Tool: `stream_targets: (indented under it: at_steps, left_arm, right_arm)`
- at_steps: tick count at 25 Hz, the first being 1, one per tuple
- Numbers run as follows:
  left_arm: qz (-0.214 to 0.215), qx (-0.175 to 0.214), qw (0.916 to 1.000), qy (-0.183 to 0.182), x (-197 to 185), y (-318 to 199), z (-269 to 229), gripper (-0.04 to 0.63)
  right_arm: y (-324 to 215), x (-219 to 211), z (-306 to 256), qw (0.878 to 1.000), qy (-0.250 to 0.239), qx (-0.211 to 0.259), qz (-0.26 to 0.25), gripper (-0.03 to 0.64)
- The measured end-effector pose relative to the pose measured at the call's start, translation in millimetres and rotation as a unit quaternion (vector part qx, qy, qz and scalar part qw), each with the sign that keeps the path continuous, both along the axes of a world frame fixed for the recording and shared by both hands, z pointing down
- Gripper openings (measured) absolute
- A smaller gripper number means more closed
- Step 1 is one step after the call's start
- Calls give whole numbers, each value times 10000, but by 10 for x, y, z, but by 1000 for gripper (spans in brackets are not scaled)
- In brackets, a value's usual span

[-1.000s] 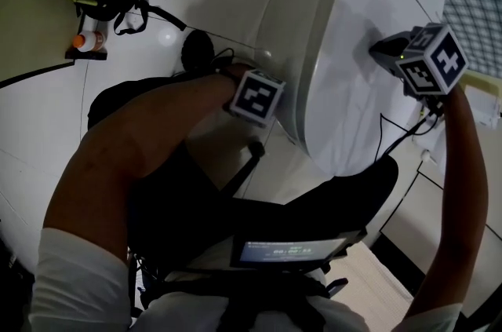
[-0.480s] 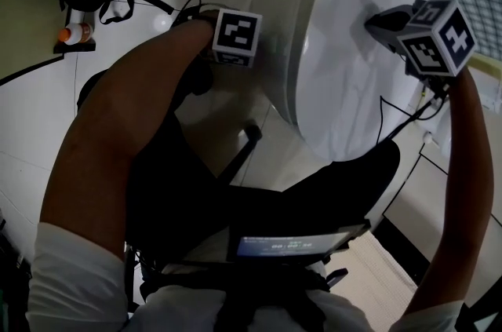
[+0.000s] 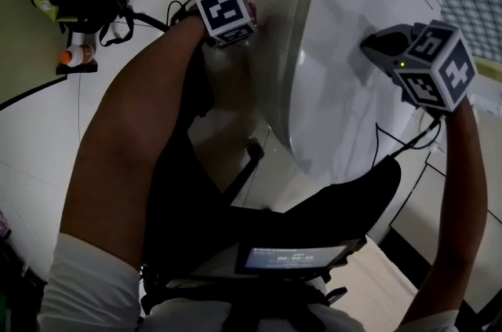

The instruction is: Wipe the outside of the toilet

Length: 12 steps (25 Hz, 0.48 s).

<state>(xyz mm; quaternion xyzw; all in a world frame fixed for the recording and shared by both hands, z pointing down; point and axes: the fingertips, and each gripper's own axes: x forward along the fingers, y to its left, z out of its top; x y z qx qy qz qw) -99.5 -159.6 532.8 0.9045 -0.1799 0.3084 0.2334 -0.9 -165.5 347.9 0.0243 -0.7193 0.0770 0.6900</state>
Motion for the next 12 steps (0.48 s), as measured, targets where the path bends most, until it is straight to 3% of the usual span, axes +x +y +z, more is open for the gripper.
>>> stream_targets:
  at_steps: [3,7,12]
  left_arm:
    - [-886,293,9955,144,-100,-472,-132,71]
    - [-1264,651,9895,242,-90,-853,-293,71]
    - [-1933,1007,9758,154,-306,-1334,-297,71]
  right_arm:
    - [14,24,-10,9998,-30,76,-192,9]
    - [13,-32,-28,9948,108,500,-878,9]
    - [-46,-640,-192,9887,-624,744,-1141,9]
